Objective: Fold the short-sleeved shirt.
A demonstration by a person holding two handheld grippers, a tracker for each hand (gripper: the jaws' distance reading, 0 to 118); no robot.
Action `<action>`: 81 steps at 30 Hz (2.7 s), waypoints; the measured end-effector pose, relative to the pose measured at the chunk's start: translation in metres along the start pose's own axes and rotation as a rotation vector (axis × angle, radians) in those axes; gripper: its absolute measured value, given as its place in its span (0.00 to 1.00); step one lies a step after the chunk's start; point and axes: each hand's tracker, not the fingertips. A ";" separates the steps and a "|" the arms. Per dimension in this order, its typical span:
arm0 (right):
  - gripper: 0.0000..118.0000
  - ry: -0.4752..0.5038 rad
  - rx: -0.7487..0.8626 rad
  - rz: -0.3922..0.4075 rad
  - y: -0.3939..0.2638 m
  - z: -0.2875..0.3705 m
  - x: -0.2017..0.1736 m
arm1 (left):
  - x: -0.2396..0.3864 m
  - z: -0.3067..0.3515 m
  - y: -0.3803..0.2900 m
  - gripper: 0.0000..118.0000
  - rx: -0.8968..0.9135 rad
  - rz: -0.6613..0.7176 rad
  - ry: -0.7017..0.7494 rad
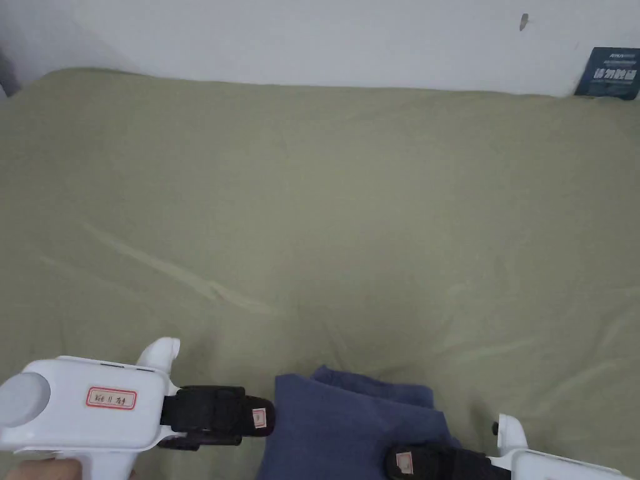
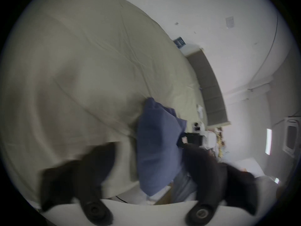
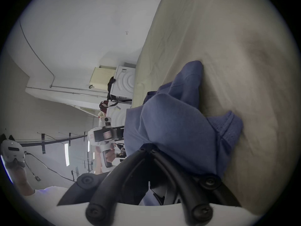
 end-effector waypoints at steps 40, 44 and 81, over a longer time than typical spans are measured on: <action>0.01 -0.201 0.181 0.308 0.024 0.037 -0.108 | -0.110 0.165 0.051 0.32 0.246 0.145 0.209; 0.01 -0.213 0.195 0.324 0.026 0.034 -0.117 | -0.151 0.232 0.076 0.32 0.246 0.183 0.290; 0.02 -0.854 0.845 1.026 -0.042 0.070 -0.283 | 0.233 -0.032 -0.057 0.02 0.982 -0.529 0.770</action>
